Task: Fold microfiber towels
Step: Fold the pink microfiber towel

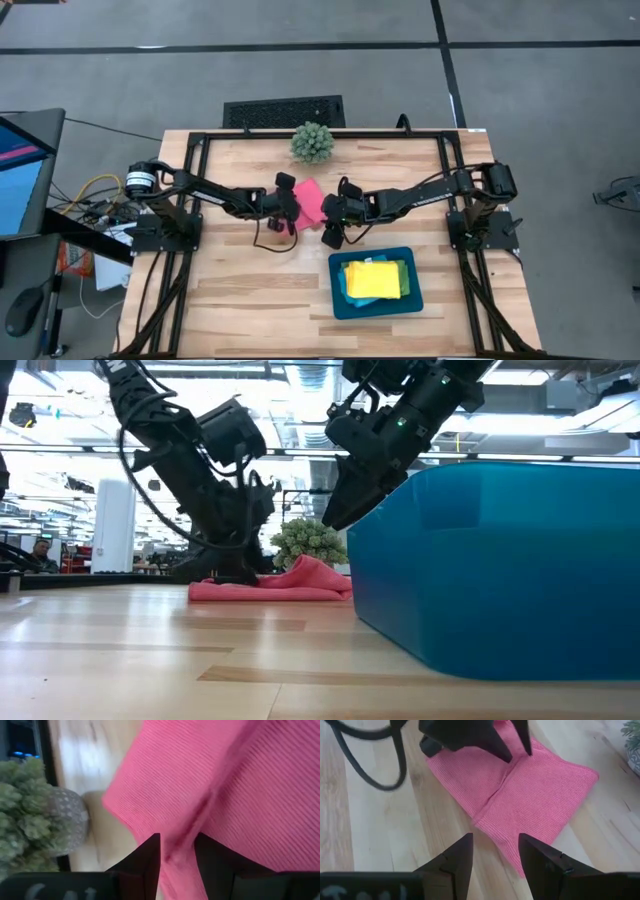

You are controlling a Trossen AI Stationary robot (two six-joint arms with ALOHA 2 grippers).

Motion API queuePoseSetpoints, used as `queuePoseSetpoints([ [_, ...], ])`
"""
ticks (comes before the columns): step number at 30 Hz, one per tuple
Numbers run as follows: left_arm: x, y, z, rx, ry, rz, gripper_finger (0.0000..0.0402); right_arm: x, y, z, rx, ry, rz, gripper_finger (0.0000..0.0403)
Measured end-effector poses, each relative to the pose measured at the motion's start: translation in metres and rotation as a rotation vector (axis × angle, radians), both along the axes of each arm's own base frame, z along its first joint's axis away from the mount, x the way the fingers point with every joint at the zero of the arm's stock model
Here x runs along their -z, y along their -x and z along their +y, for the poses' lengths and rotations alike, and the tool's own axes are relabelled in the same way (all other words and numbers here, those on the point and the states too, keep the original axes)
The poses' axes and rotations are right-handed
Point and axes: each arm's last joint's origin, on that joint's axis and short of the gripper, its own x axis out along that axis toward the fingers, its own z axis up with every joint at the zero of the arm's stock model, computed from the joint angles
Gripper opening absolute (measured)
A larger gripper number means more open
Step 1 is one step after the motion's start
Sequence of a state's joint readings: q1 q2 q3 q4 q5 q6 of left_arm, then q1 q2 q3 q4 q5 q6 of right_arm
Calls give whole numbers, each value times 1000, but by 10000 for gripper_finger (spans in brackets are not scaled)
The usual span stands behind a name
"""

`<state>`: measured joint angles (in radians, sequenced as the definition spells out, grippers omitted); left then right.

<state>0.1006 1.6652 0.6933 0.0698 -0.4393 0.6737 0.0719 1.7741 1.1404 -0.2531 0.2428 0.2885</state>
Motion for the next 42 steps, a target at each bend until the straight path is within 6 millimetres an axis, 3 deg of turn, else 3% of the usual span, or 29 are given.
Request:
queuePoseSetpoints([
  [5,-4,-6,2,-11,-19,-11,96,0,0,0,-1,-1,0,182],
  [15,-4,-5,2,6,12,-2,5,1,1,0,-3,-4,7,182],
  [25,-27,-23,8,-34,-99,-34,1,1,1,0,-4,-4,9,182],
  [32,-20,-14,15,-67,-24,50,0,1,2,6,-19,-4,19,182],
  [42,-19,-14,15,-62,54,28,0,2,3,7,-24,-4,32,182],
])
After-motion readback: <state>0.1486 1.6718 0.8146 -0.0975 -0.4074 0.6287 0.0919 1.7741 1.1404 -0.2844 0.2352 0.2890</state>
